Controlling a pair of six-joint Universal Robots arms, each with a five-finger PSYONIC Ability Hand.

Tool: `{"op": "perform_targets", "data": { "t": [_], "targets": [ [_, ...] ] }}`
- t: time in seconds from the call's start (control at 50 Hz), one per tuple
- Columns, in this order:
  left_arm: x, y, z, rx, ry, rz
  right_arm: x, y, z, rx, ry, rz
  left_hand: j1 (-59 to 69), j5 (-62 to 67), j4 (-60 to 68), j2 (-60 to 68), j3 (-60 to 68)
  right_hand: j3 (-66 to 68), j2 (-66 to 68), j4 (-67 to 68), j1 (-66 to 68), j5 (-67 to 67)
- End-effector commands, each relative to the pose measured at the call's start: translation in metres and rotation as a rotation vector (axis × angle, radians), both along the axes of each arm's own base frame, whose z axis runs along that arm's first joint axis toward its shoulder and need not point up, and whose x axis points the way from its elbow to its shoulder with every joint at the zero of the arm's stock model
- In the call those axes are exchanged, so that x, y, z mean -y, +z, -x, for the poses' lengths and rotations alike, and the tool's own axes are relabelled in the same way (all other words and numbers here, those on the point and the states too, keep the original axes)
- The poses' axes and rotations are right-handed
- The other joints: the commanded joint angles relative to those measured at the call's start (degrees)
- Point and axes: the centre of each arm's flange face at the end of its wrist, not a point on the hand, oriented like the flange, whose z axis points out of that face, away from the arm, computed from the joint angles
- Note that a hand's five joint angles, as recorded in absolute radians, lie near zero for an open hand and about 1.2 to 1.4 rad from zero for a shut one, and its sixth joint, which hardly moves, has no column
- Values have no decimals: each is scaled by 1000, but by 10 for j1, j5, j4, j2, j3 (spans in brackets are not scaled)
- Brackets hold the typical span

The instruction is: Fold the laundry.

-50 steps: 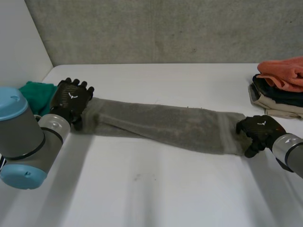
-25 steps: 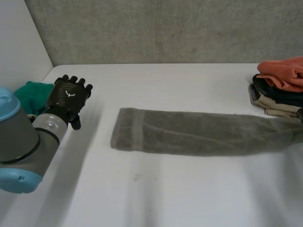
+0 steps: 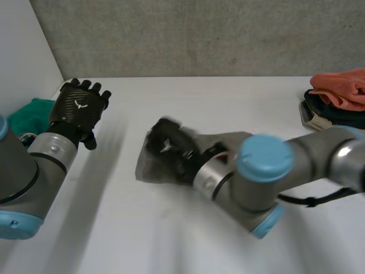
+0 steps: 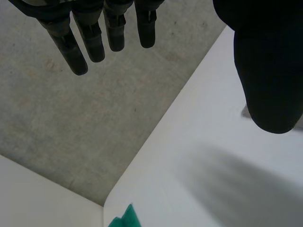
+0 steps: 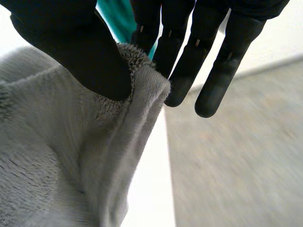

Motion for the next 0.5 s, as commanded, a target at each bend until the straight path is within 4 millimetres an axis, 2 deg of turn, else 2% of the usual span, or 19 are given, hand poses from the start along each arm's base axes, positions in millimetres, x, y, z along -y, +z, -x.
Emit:
{"op": "perform_targets", "data": {
  "t": [0.02,0.04,0.12,0.14,0.2,0.22,0.24,0.28,0.32,0.4,0.46,0.5],
  "targets": [
    [-2,-1,8,-27,-25,-8,-9,-31,-14,-42,35,-19,-17,-22,-17,-16,-18,-408,-398,-414,-350,-393],
    [-2,-2,10,-29,-29,-12,-7,-30,-13,-40,19,-25,-17,-22,-17,-16,-18,-568,-558,-573,-510,-553],
    [-5,-8,26,-34,-73,-25,2,-8,0,33,-131,-125,-17,-22,-17,-16,-18,-583,-572,-588,-524,-567],
    [-10,-8,36,-41,-107,-28,11,8,13,97,-209,-194,-17,-22,-17,-16,-18,-583,-572,-588,-524,-567],
    [-18,-12,51,-55,-154,-44,33,33,43,202,-345,-306,-17,-22,-17,-16,-18,-583,-572,-588,-524,-567],
    [-24,-16,60,-66,-183,-56,43,42,65,245,-417,-398,-17,-22,-17,-16,-18,-583,-572,-588,-524,-567],
    [-27,-17,67,-73,-203,-62,45,45,74,258,-439,-442,-17,-22,-17,-16,-18,-583,-572,-588,-524,-567],
    [-36,-20,83,-94,-252,-74,48,40,94,255,-494,-570,-17,-22,-17,-16,-18,-583,-572,-588,-524,-567],
    [-43,-24,95,-106,-290,-89,47,31,104,227,-526,-647,-17,-22,-17,-16,-18,-583,-572,-588,-524,-567],
    [-50,-46,121,-94,-342,-129,45,13,125,152,-593,-740,-16,-20,-16,-15,-16,-583,-572,-588,-524,-567],
    [-44,-61,133,-78,-337,-141,46,4,137,123,-630,-756,-11,-15,-10,-10,-11,-583,-572,-588,-524,-567],
    [-32,-69,136,-73,-287,-134,44,-2,141,99,-643,-761,-12,-17,-12,-11,-13,-583,-572,-588,-524,-567]
  ]
}}
